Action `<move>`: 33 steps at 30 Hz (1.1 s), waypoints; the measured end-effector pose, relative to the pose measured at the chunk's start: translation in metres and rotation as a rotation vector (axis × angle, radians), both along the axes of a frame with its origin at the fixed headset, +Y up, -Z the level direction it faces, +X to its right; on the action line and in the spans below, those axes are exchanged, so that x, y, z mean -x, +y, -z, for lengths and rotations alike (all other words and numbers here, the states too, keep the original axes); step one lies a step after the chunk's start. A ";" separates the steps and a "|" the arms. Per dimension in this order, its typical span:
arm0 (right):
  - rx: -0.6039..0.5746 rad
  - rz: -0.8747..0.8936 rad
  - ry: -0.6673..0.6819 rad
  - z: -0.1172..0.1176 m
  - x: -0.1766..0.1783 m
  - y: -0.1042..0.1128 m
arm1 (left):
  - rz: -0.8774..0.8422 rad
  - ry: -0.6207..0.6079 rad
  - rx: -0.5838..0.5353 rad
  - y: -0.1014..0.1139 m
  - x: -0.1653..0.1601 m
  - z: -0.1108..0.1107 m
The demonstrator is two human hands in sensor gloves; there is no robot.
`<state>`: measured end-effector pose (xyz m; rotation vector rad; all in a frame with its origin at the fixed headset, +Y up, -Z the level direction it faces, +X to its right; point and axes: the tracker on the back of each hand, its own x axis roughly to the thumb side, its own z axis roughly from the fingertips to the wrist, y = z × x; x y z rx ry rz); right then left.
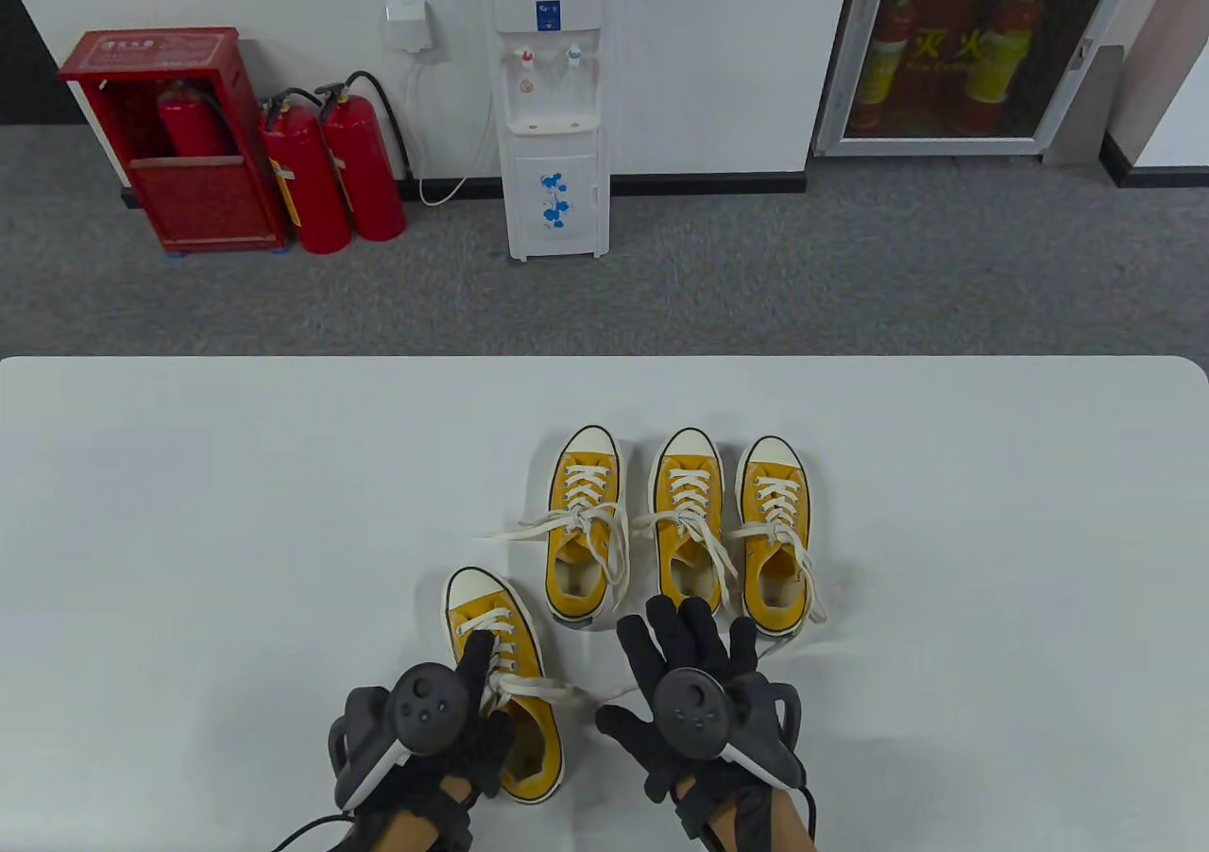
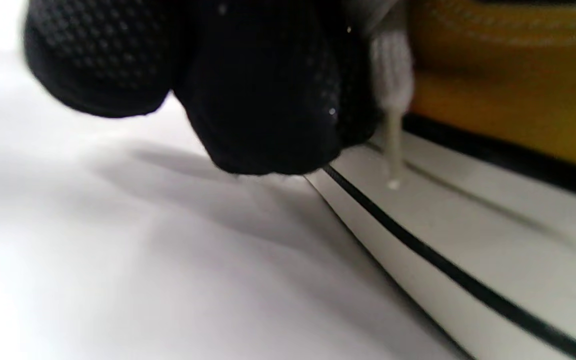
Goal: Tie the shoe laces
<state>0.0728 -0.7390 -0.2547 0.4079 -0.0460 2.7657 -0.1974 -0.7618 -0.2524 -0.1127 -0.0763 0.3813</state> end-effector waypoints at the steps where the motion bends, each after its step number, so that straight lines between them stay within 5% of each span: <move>1: 0.000 0.001 0.000 0.000 0.000 0.000 | 0.008 0.004 -0.010 0.001 0.000 0.000; 21: -0.020 0.001 -0.021 0.001 -0.005 0.004 | 0.042 0.032 -0.185 0.031 0.019 0.008; 33: -0.015 0.020 -0.031 0.002 -0.009 0.004 | 0.070 0.121 -0.219 0.077 0.030 0.058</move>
